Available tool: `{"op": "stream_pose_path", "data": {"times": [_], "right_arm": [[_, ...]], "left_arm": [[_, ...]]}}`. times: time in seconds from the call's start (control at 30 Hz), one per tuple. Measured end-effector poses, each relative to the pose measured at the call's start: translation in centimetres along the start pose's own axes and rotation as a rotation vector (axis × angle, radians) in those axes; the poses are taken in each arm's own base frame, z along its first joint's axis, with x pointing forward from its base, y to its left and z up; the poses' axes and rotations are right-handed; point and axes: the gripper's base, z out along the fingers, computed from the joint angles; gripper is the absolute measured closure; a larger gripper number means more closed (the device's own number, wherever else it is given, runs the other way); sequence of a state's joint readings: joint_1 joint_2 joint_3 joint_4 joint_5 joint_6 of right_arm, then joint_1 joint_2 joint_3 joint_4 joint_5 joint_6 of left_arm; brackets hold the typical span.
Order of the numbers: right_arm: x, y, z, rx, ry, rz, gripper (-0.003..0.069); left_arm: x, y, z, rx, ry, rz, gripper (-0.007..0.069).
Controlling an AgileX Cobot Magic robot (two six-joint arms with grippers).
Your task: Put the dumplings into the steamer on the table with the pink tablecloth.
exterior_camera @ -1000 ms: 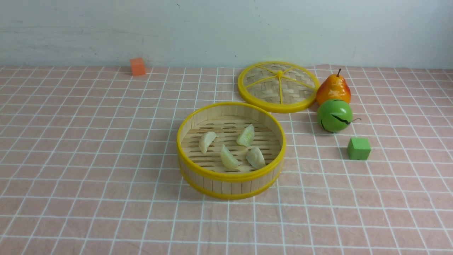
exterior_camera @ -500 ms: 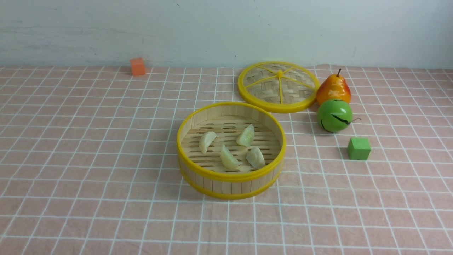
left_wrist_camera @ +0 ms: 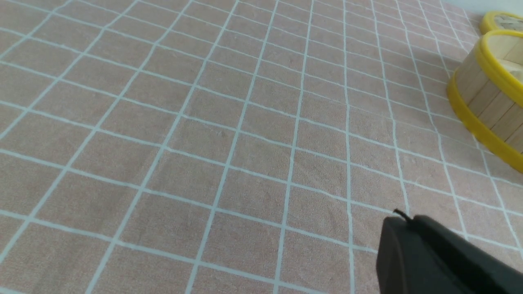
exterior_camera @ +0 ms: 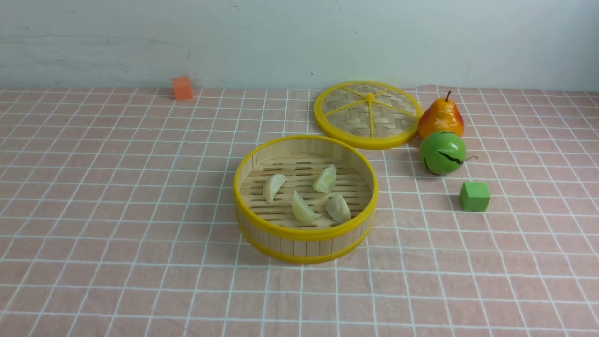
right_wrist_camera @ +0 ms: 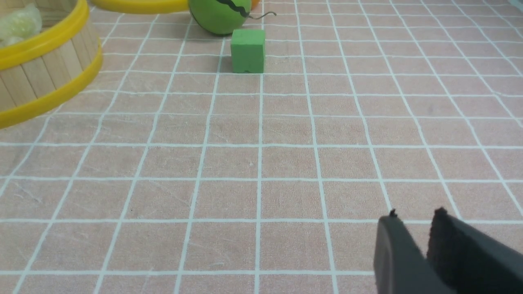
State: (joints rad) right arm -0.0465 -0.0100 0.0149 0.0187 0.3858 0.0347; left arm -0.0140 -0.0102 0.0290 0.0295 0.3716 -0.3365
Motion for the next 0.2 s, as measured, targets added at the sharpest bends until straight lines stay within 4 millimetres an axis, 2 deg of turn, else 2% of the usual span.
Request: {"op": "stream_pose_path", "data": {"times": [0.2], "right_arm": [[0.0, 0.0, 0.0, 0.0, 0.0, 0.0, 0.0512]], "left_arm": [[0.0, 0.0, 0.0, 0.0, 0.0, 0.0, 0.0623]]}}
